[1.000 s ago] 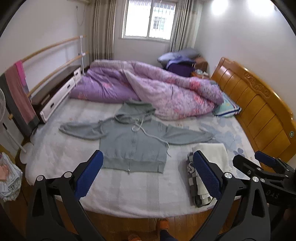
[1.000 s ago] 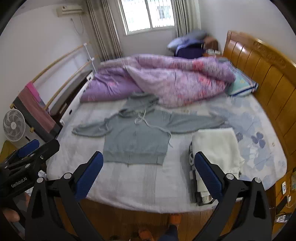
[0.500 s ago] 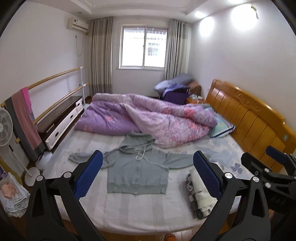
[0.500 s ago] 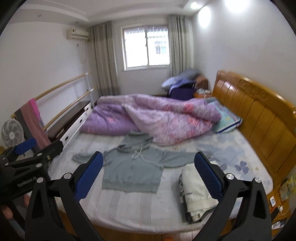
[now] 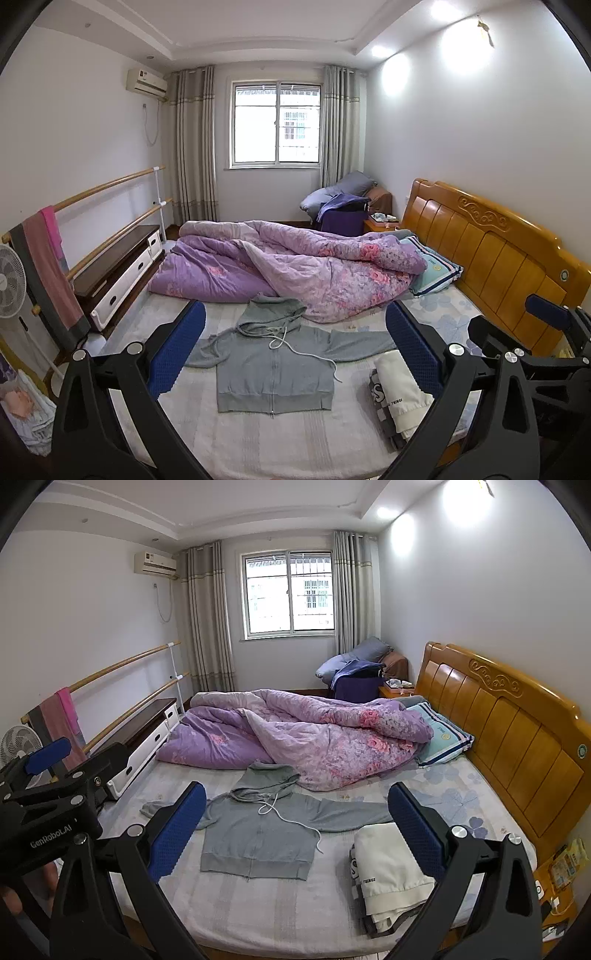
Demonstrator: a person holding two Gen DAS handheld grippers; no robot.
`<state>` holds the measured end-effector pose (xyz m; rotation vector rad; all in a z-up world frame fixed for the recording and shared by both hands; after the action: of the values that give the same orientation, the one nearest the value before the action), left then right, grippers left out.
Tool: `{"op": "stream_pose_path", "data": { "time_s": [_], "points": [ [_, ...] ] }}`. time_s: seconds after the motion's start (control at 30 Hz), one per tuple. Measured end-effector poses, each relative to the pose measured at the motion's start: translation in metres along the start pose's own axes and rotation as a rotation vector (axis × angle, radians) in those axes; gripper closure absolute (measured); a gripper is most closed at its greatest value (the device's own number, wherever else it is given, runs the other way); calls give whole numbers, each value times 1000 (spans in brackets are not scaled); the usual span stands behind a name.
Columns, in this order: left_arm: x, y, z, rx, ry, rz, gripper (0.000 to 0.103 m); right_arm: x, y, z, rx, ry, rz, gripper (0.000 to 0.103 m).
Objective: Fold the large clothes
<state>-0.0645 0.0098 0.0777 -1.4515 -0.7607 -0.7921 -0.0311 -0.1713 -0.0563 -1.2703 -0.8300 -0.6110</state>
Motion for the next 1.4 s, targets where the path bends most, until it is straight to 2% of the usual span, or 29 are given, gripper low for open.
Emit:
{"op": "stream_pose_path", "data": {
  "time_s": [0.5,1.4],
  "points": [
    [2,14,-10,-12,15,10,5,0,-9,-4,-20,8,-13,8],
    [-4,29,-12,-20,8,38,5,1,-3,-1,-52,17,20,8]
  ]
}}
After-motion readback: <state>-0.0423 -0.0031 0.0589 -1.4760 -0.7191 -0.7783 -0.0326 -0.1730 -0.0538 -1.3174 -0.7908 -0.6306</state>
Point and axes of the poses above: each gripper's, at about its wrist camera, not at the fingertips, and y roughly the way its jaws point, z to its left, x to its top, the point moved 10 cm from there along y, roughly the way its jaws point, and after that the axes turned 10 degrees about z, right-handed, at the moved point
